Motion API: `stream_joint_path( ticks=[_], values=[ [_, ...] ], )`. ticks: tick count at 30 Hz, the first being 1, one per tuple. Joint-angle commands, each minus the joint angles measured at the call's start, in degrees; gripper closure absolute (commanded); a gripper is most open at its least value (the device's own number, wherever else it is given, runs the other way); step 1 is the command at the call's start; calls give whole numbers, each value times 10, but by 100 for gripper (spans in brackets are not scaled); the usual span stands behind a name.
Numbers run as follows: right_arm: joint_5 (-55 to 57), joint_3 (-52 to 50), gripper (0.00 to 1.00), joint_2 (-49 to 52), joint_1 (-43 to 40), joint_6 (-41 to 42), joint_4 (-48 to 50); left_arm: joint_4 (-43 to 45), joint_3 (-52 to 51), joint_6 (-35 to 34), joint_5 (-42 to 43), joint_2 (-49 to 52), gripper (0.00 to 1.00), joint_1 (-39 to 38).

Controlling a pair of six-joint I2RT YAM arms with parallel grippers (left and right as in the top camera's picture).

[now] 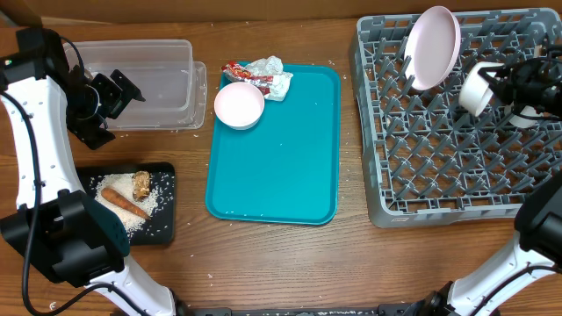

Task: Sort waste into correct bins and load items into the dishwasher
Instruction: 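Grasp the white bowl rim and place it in the dish rack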

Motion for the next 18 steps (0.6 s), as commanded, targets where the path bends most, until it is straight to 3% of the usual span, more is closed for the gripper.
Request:
stream_joint_path(
  ticks=[1,7,11,13,17,18],
  values=[
    [10,0,95,8,-4,12,1,1,12,1,-2,-19,0,-7],
    [46,13,91,3,-23,15,-36,1,12,1,-2,-19,0,-7],
    [155,39,84,-19,-35,15,-91,1,12,1,-2,-19,0,-7],
    [206,49,74,-31,-35,15,-112,1,12,1,-2,-19,0,-7],
    [267,67,40,-57,-35,16,-144,1,12,1,-2,-19,0,-7],
    [271,70,38,-61,-35,21,-148,1,12,1,-2,-19,0,-7]
  ],
)
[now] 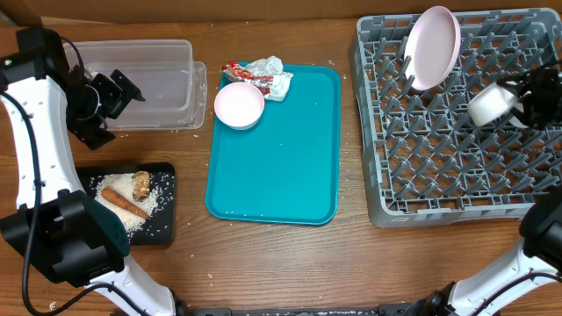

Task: Sort waste into correct bins and load items into the dishwasher
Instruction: 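Grasp the white bowl rim and place it in the dish rack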

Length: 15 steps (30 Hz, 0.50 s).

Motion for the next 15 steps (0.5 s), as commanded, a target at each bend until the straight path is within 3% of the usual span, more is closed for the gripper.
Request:
stream_joint_path(
  ticks=[1,15],
  values=[
    [94,33,37,-46,-2,23,-11,1,12,1,-2,-19,0,-7],
    [253,135,33,-117,1,73,-130,1,12,1,-2,-19,0,-7]
  ],
)
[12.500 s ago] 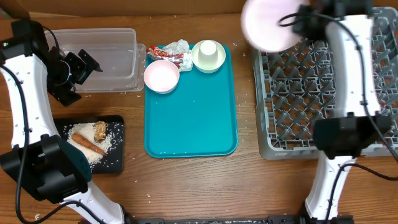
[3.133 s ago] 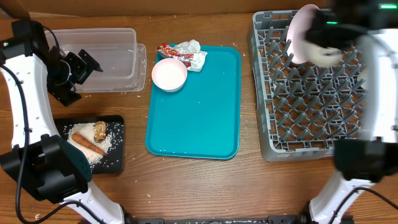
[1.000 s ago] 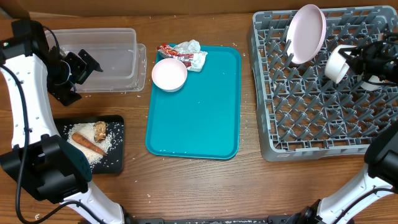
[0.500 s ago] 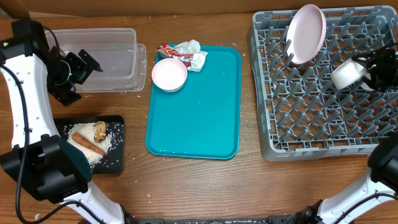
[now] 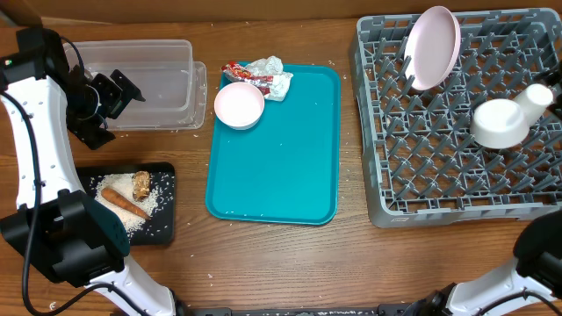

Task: Sort waste into correct bins and load items into the dishwasher
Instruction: 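Grasp the white bowl rim and place it in the dish rack, then move the right gripper to the pink bowl and grasp its rim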

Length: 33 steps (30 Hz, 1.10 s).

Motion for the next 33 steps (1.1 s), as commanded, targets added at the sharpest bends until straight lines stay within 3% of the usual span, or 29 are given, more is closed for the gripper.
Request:
stream_joint_path(
  ticks=[1,9,19,25,33],
  values=[
    [41,30,33,-31,4,11,-13,1,12,1,-2,-19,0,-7],
    [126,32,34,-34,106,11,-36,1,12,1,-2,-19,0,-7],
    [133,30,33,-33,407,0,3,1,12,1,-2,-19,0,-7],
    [190,30,9,-7,602,-40,98,1,12,1,-2,-19,0,-7],
    [206,30,8,113,732,-75,199,1,12,1,-2,-19,0,-7]
  ],
)
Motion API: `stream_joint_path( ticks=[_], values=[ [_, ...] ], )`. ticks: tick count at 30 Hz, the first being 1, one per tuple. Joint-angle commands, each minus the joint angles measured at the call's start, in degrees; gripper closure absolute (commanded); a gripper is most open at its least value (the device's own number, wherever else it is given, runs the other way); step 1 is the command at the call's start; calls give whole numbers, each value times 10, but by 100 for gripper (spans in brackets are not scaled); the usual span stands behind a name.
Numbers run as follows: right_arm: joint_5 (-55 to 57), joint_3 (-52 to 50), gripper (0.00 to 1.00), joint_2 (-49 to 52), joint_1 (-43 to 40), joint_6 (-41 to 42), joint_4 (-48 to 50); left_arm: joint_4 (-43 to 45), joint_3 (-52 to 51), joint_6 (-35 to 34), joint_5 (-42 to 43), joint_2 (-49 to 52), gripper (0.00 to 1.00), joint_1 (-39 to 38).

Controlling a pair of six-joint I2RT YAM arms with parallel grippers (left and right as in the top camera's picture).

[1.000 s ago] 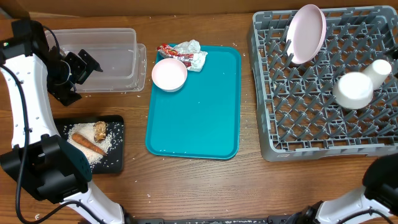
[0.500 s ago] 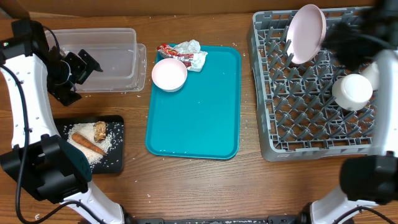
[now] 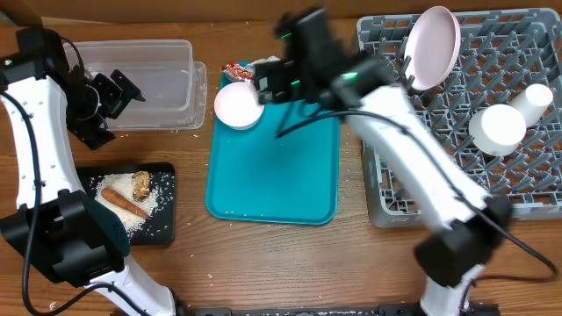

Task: Sort waste into correct bins and load items into the dishwasher
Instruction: 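Move the right gripper to the pink bowl and grasp its rim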

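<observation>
My right gripper hangs over the far left corner of the teal tray, right beside the pink bowl. It covers the crumpled wrapper, of which only a red end shows. Motion blur hides how its jaws stand. In the grey dish rack a pink plate stands upright, and a white cup lies next to a second white cup. My left gripper hovers open over the clear plastic container, holding nothing.
A black tray at the front left holds a carrot, a brown lump and spilled rice. The right arm's white links stretch diagonally from the tray across the rack's left part. Rice grains lie scattered on the wooden table.
The right arm has swung from the table's right edge, past the rack, to the tray's far left corner over the wrapper. The white cup stays in the rack. The left arm is unchanged.
My right gripper first held the white cup over the rack's right side, then lower and further right. Then the cup lay in the rack, released, with the gripper at the frame's edge. Now that gripper is over the wrapper by the pink bowl.
</observation>
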Motion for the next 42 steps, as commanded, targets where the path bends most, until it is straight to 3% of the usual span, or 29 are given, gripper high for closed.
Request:
stream_joint_path(
  ticks=[1,6,9,21,42],
  values=[
    [16,6,8,71,34,-67,31,1,12,1,-2,-19,0,-7],
    [28,6,2,121,74,-194,73,1,12,1,-2,-19,0,-7],
    [55,6,1,145,84,-198,97,1,12,1,-2,-19,0,-7],
    [-20,6,0,211,82,-195,162,1,12,1,-2,-19,0,-7],
    [-35,10,5,229,82,-193,20,1,12,1,-2,-19,0,-7]
  ],
)
